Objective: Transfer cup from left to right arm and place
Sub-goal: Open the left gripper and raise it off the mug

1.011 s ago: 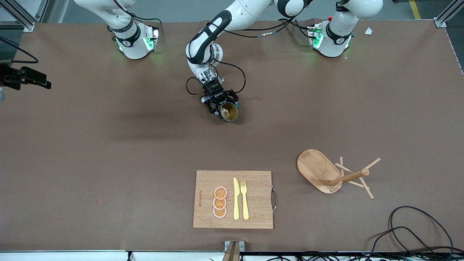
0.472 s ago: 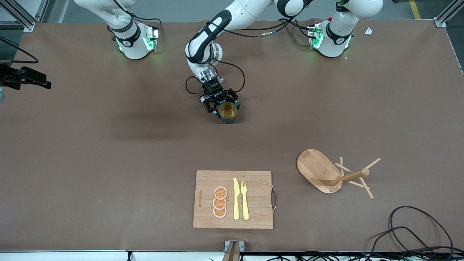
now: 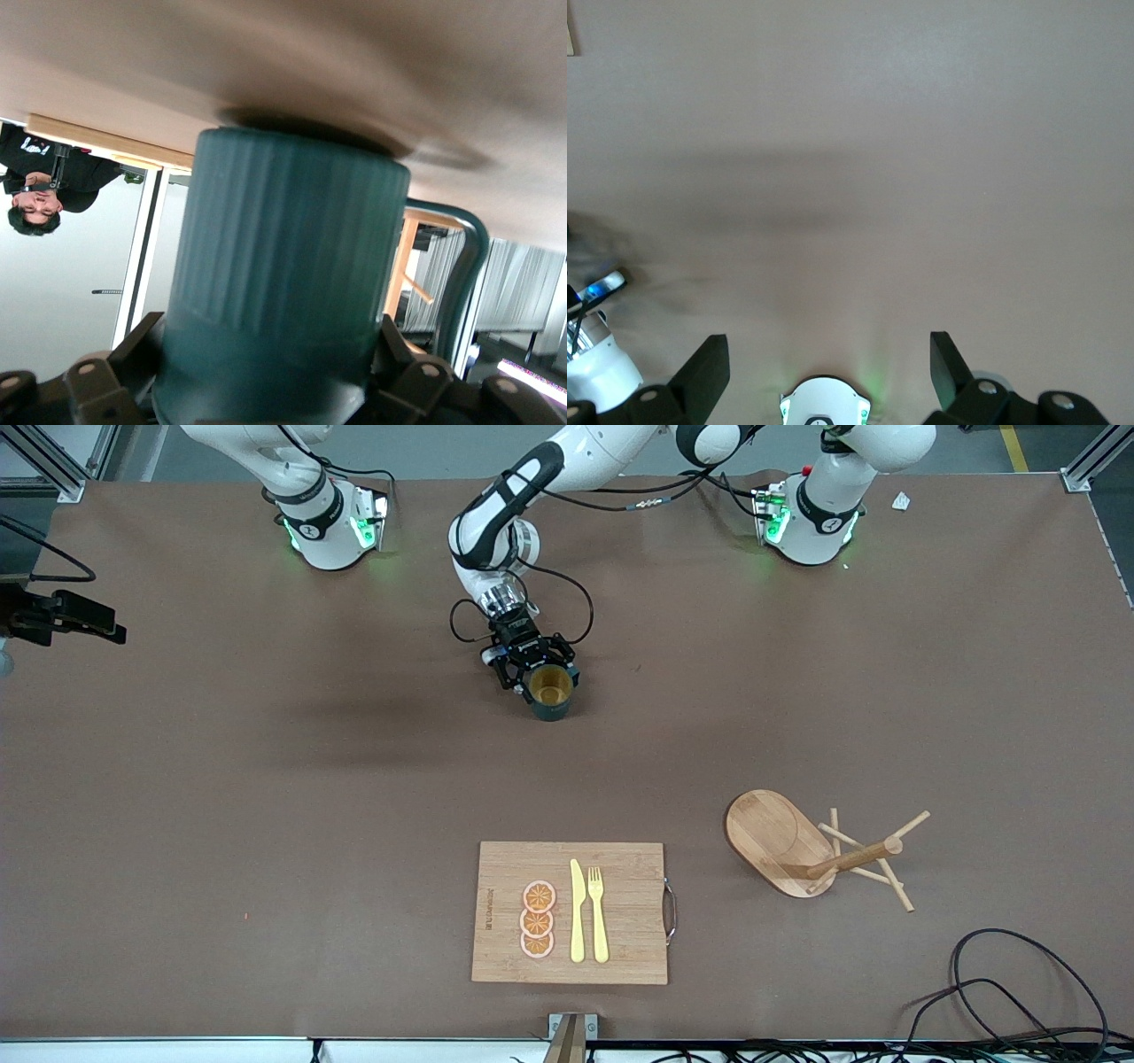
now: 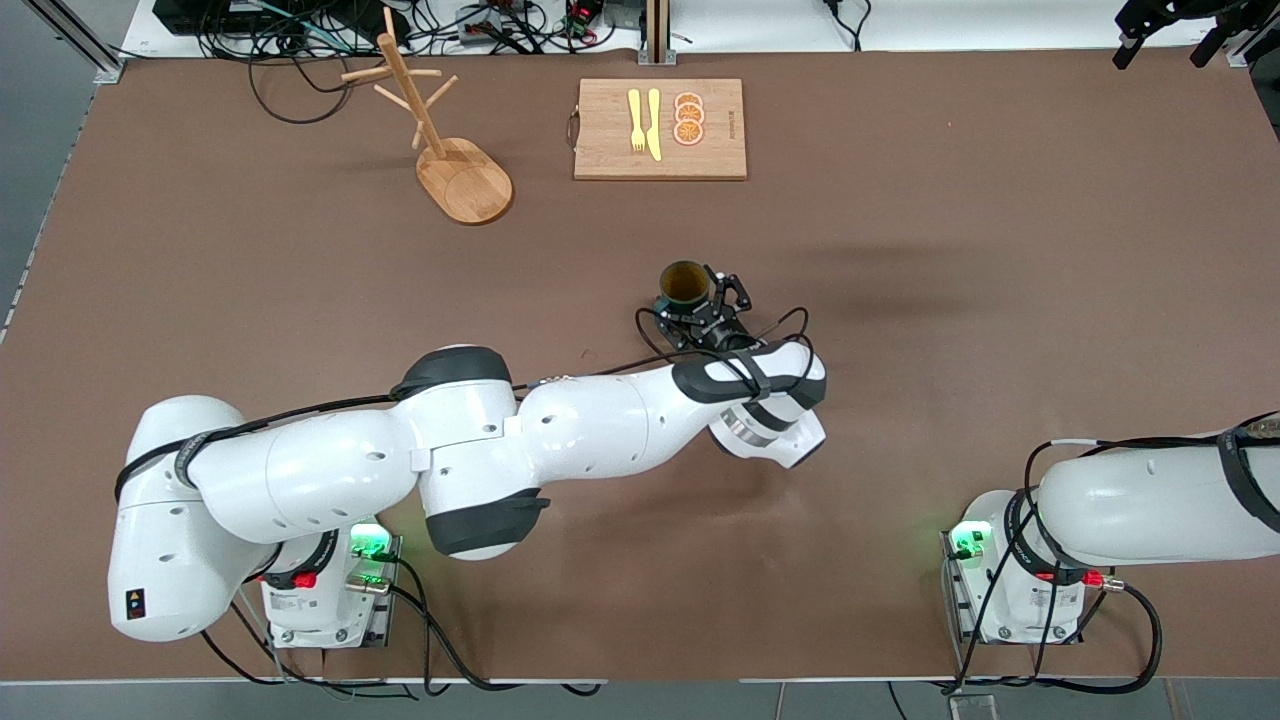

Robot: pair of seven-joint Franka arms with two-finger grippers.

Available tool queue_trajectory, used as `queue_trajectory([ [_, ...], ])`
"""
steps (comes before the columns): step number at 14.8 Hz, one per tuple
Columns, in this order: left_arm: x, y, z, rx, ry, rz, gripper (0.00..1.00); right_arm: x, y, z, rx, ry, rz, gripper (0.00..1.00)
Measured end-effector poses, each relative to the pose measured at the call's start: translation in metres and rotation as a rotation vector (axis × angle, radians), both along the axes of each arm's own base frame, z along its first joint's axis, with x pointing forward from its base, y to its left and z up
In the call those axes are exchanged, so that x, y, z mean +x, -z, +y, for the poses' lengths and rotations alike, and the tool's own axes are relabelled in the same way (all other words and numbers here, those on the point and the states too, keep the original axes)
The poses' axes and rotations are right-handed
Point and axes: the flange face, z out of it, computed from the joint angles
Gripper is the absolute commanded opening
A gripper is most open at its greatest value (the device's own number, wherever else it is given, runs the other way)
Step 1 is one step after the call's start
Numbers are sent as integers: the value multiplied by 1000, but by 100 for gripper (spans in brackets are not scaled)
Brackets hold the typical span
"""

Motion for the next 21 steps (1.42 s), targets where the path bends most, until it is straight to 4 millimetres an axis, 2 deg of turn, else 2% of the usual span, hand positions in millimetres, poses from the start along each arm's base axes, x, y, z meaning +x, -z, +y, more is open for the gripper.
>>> queue_trajectory([
  [6, -26, -4, -11, -157, -11, -15, 100, 22, 32, -15, -6, 25, 12, 100],
  [8, -28, -4, -13, -214, -26, 8, 100, 28, 40, -16, -8, 25, 8, 100],
  [15, -33, -11, -27, -381, -74, 98, 100, 31, 39, -11, -4, 31, -11, 100],
  [17, -30, -31, -32, -429, -113, 119, 100, 34, 40, -5, 9, 77, -19, 100],
  [21, -14, -99, -42, -556, -211, 174, 100, 44, 49, 23, -7, 169, -22, 100],
])
